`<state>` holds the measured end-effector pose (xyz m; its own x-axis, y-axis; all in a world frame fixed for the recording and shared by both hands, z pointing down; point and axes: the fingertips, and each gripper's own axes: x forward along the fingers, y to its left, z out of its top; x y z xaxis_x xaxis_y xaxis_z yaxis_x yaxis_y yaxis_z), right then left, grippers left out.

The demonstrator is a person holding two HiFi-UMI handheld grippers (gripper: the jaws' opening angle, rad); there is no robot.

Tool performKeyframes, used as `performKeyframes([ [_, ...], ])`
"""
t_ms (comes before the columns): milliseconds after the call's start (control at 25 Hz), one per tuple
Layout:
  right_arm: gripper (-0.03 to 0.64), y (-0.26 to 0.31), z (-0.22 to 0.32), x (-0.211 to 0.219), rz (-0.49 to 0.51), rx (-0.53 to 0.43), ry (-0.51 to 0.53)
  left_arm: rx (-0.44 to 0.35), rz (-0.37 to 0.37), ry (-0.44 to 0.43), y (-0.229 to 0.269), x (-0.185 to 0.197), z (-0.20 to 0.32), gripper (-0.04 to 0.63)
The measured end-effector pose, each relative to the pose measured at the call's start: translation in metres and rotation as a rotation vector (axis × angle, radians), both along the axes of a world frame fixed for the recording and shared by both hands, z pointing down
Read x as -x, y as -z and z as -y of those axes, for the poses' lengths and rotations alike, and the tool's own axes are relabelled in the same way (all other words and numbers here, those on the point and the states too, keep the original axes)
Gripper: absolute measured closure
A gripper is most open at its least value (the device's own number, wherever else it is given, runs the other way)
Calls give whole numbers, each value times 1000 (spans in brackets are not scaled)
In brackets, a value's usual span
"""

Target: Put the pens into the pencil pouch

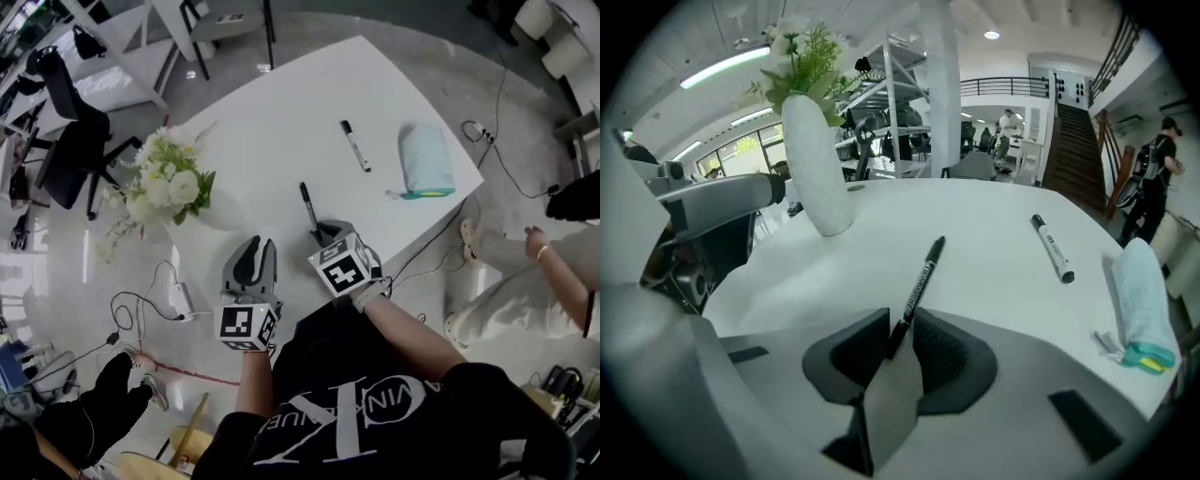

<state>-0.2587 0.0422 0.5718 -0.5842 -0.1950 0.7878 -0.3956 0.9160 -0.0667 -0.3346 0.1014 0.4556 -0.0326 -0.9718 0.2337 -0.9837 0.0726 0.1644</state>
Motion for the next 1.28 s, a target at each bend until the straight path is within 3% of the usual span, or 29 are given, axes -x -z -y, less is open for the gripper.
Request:
performKeyframes([
  [240,571,3,-1,-1,15,12,67,-5,-5,-12,4,0,10,518],
  [440,571,15,8,-12,125,66,8,-8,-4,-39,5,-9,22,518],
  [600,571,27,25,-32,184,53,-41,-4,4,-86,7,-27,40,518],
  [1280,571,58,109,-196,233,23,-341,32,-2,-338,2,-149,158,499],
])
